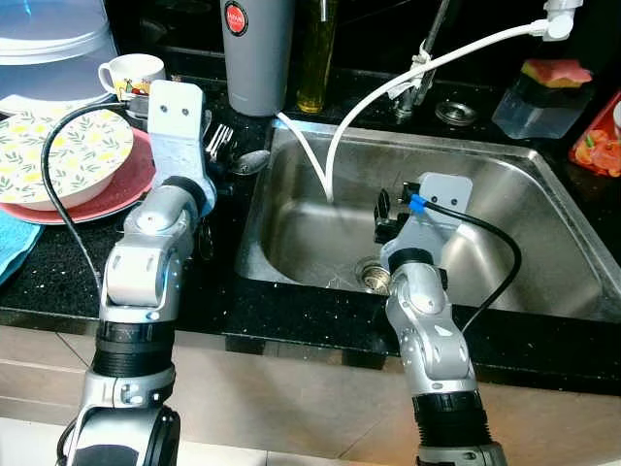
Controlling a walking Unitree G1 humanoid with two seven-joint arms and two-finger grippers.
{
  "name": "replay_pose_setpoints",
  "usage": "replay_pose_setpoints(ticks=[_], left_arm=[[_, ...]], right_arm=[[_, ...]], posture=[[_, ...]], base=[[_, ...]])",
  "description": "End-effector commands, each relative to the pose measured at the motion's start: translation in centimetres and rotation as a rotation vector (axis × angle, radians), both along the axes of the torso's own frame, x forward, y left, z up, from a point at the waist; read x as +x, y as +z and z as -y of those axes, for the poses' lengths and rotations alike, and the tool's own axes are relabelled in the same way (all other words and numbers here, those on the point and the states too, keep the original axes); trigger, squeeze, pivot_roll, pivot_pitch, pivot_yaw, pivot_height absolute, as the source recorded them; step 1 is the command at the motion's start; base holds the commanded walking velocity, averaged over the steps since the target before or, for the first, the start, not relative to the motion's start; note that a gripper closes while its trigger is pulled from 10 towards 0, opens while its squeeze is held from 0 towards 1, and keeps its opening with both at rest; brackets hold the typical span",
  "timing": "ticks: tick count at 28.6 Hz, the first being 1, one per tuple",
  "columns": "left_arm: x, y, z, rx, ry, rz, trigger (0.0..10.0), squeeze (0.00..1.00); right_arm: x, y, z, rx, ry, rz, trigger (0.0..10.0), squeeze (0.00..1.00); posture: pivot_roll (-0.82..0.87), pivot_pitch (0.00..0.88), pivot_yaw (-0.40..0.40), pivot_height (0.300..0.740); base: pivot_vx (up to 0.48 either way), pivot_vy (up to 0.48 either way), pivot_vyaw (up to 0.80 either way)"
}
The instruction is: Kitchen organization
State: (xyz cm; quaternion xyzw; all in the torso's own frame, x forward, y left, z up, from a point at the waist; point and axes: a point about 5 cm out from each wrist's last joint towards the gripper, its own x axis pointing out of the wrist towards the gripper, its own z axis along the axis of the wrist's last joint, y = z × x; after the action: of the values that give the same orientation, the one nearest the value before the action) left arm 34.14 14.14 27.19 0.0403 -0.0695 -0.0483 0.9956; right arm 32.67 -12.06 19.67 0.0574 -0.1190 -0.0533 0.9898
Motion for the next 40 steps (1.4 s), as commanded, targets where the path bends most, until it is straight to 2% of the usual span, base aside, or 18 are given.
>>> replay_pose_setpoints(ticks=[1, 5, 9, 14, 19, 25, 29, 30, 33, 40], left_arm=[[-0.2, -0.2, 0.3, 0.017, 0.008, -0.01, 10.0, 0.0], [-0.2, -0.4, -0.2, -0.014, 0.078, -0.06, 10.0, 0.0], [0.0, -1.0, -1.4, -0.071, 0.163, -0.152, 10.0, 0.0], [-0.1, -1.3, -2.1, -0.08, 0.202, -0.198, 10.0, 0.0], [-0.1, -1.5, -2.3, -0.09, 0.205, -0.233, 10.0, 0.0], [-0.1, -1.3, -2.1, -0.088, 0.154, -0.241, 10.0, 0.0], [0.0, -0.8, -2.3, -0.121, 0.171, -0.23, 10.0, 0.0], [0.4, -0.9, -2.8, -0.172, 0.195, -0.232, 10.0, 0.0], [0.7, -1.1, -3.1, -0.211, 0.204, -0.237, 10.0, 0.0], [1.0, -2.1, -3.3, -0.234, 0.211, -0.293, 10.0, 0.0]], right_arm=[[-0.2, -0.2, 0.3, 0.003, -0.008, -0.012, 10.0, 0.0], [-0.1, -0.3, 0.3, 0.002, -0.006, -0.013, 10.0, 0.0], [-0.1, -0.3, 0.3, 0.002, -0.003, -0.013, 10.0, 0.0], [-0.1, -0.3, 0.2, 0.001, 0.001, -0.012, 10.0, 0.0], [0.0, -0.3, 0.1, 0.0, 0.006, -0.011, 10.0, 0.0], [0.0, -0.3, 0.0, -0.001, 0.009, -0.011, 10.0, 0.0], [0.0, -0.3, 0.1, -0.001, 0.009, -0.013, 10.0, 0.0], [0.0, -0.3, 0.0, 0.0, 0.009, -0.014, 10.0, 0.0], [0.0, -0.4, 0.0, 0.0, 0.01, -0.015, 10.0, 0.0], [-0.1, -0.5, -0.1, 0.001, 0.012, -0.019, 10.0, 0.0]], posture=[[0.25, 0.053, -0.061, 0.74], [0.25, 0.048, -0.061, 0.74], [0.25, 0.044, -0.061, 0.74], [0.25, 0.037, -0.063, 0.74], [0.26, 0.032, -0.066, 0.74], [0.25, 0.034, -0.067, 0.74], [0.25, 0.038, -0.067, 0.74], [0.25, 0.039, -0.067, 0.74], [0.25, 0.042, -0.067, 0.74], [0.25, 0.043, -0.067, 0.74]], base=[[0.0, 0.0, 0.0], [0.0, 0.0, 0.0], [0.0, 0.0, 0.0], [0.0, 0.0, 0.0], [0.0, 0.0, 0.0], [0.0, 0.0, 0.0], [0.0, 0.0, 0.0], [0.0, 0.0, 0.0], [0.0, 0.0, 0.0], [0.0, 0.0, 0.0]])
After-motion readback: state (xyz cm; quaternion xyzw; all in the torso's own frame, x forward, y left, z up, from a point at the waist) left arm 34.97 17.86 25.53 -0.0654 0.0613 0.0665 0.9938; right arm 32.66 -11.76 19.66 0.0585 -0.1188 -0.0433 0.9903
